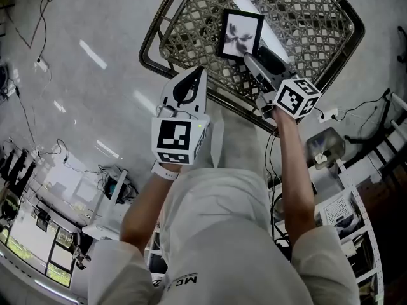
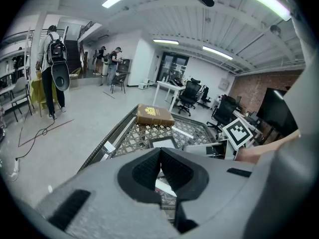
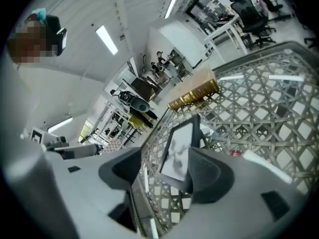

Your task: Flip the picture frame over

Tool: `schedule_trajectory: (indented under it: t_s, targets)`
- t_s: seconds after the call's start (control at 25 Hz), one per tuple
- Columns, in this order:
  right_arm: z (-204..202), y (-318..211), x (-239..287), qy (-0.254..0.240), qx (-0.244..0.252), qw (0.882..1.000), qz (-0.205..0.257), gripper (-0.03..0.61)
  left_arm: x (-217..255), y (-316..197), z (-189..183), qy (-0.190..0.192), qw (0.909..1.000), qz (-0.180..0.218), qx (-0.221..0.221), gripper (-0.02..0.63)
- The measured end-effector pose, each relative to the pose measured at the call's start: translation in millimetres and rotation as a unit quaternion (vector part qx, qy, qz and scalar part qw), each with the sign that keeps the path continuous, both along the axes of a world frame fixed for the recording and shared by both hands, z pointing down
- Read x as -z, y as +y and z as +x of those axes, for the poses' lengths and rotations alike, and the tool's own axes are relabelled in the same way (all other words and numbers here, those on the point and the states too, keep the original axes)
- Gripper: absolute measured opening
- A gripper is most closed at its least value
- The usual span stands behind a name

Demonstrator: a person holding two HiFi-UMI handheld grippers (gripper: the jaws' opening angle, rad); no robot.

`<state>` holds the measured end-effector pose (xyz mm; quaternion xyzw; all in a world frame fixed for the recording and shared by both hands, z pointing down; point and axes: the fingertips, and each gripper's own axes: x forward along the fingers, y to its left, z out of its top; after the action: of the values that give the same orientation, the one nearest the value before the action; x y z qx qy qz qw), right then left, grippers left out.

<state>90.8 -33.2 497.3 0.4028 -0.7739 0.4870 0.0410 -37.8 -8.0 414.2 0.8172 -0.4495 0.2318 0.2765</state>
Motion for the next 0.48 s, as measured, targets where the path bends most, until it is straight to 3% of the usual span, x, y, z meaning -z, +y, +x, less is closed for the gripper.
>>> schedule_trajectory:
  t_s: [0.32,0.48]
  targets:
    - [-5.7,-1.3,2.1,0.089,0.032,0.995,0.029,0.274,2.4,-1.2,-3.3,0.002,1.0,0.005,0.002,0.025]
    - [-8.7,1.7,6.3,0.148,0.057,0.986,0.047,0.273,8.0,-1.8,-6.8,0.003,0.9999,0.01,0.005,0.025]
